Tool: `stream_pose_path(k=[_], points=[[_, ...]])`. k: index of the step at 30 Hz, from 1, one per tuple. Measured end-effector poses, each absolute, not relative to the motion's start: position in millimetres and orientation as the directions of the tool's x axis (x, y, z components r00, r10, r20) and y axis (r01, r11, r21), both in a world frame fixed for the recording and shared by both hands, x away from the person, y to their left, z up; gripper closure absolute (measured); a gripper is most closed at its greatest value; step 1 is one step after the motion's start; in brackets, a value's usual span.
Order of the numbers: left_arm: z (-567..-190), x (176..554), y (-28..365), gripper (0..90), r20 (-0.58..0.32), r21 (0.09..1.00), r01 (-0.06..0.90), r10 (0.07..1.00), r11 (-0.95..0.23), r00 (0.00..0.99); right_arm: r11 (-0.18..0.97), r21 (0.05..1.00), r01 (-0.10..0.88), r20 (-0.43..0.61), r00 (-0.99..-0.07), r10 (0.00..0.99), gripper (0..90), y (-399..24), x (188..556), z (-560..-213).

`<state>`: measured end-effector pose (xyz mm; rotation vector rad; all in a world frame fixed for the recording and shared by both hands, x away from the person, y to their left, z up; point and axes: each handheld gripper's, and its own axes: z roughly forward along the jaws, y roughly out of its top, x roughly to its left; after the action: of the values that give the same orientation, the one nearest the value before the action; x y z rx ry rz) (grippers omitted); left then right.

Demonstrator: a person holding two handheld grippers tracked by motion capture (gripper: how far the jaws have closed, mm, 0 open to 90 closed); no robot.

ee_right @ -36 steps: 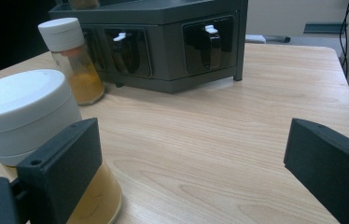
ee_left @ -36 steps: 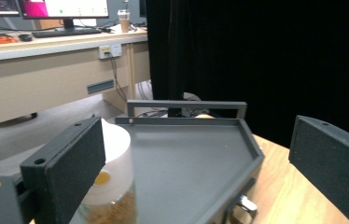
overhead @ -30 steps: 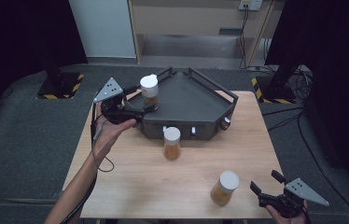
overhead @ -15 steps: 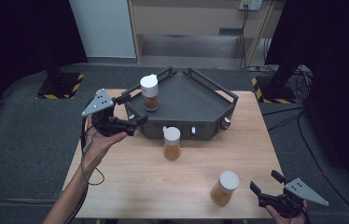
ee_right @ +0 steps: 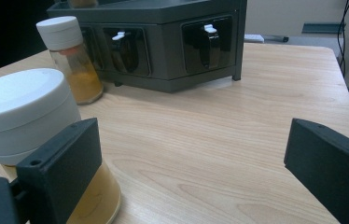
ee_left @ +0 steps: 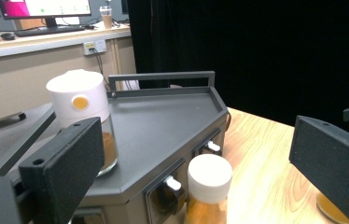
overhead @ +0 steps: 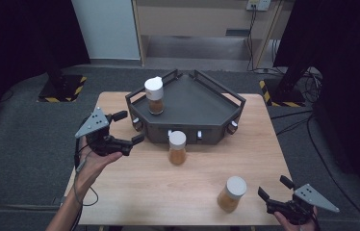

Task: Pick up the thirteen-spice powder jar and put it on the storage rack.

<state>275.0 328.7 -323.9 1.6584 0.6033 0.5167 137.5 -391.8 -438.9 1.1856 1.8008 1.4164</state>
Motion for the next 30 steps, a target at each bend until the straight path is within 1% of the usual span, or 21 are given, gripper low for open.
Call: stream_pose_path(k=[12,30], points=[[-343,253,339,0.4,0.013,0.982,0.118,0.673,-0.149,0.740,0.053,0.950,0.308,0.096,-0.450,0.888,3.9,-390,139,-438],[-385,224,367,0.0,-0.016,0.980,0.153,0.710,-0.129,0.704,0.056,0.951,0.304,0.092,-0.451,0.888,3.8,-391,138,-438]])
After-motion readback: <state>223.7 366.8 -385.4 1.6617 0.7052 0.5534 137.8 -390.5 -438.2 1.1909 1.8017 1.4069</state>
